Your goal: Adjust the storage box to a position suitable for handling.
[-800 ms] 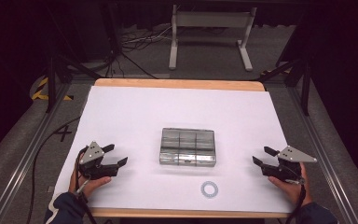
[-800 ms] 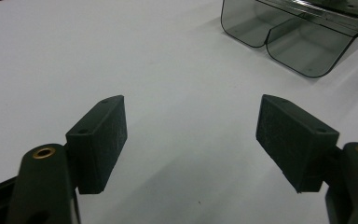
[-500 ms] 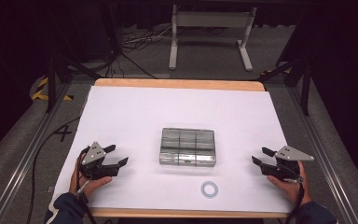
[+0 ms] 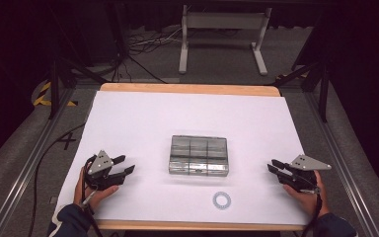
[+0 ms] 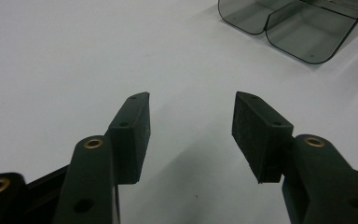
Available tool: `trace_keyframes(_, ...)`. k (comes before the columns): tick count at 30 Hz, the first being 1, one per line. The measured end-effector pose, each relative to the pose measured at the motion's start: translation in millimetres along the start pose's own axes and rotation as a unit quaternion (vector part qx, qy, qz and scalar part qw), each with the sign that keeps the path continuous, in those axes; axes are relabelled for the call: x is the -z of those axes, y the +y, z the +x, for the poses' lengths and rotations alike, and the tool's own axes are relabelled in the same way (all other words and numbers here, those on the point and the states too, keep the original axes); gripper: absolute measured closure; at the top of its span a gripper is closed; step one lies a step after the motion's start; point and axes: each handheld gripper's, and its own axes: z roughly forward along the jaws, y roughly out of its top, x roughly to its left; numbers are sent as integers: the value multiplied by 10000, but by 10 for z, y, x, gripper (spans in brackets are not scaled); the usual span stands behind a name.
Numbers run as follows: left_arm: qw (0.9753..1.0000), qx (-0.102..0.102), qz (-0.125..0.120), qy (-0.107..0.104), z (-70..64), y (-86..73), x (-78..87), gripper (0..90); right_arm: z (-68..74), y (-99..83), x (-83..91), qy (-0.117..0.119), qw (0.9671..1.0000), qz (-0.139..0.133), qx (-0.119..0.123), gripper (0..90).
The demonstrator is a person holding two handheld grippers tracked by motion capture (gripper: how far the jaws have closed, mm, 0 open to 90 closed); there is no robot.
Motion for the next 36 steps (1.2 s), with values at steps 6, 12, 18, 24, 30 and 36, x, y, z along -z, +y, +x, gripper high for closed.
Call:
trace_keyframes(6,10000,-53,-37,-48,22,23,22,610,-1,8,1,117,9999,-7,-12,802)
trace_keyframes(12,9988,-68,-35,-477,23,105,-4,806,30,64,-26,293,9995,70,99,900)
trace_keyframes(18,9984,-269,34,-495,-56,242,-122,900,139,194,-97,544,9980,58,321,900)
trace_keyframes(24,9977,-414,140,-513,-140,386,-318,900,258,339,-256,647,9968,103,456,900)
trace_keyframes(30,9963,-536,272,-611,-245,530,-598,900,408,505,-524,795,9947,221,609,900)
trace_keyframes(36,9959,-600,336,-579,-285,645,-809,900,521,635,-715,888,9937,283,623,900)
